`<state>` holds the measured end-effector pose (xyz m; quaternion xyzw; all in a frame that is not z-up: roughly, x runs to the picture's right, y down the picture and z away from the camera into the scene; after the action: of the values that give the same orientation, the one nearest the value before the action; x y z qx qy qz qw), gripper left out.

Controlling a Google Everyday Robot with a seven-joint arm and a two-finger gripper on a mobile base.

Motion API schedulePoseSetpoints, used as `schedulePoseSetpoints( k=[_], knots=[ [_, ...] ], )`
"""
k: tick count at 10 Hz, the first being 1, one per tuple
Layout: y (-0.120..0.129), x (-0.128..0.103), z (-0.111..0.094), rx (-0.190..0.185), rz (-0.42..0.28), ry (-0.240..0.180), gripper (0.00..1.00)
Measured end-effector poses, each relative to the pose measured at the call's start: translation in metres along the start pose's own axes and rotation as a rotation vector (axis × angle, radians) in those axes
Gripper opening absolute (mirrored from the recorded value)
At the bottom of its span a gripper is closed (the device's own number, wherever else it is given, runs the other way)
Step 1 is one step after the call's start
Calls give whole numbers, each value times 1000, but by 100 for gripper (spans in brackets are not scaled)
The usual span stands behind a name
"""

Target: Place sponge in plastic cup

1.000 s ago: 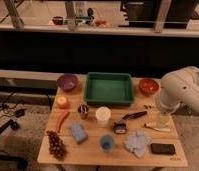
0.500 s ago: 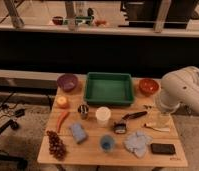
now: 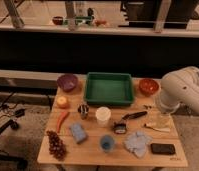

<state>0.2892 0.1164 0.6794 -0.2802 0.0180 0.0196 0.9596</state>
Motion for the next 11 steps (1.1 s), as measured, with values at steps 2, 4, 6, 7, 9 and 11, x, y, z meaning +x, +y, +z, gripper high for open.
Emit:
schedulePoseSetpoints(
  k=[2,4,6,7,9,11],
  knots=[
    [7,-23,2,8,-67,-12,80],
    [14,-59,3,15,-151,-21,80],
    [24,-104,4,28,-246,-34,80],
    [29,-122,4,30,-280,-41,80],
    [45,-168,3,34,-372,-65,80],
    [64,-200,2,27,-437,-90,80]
  ],
)
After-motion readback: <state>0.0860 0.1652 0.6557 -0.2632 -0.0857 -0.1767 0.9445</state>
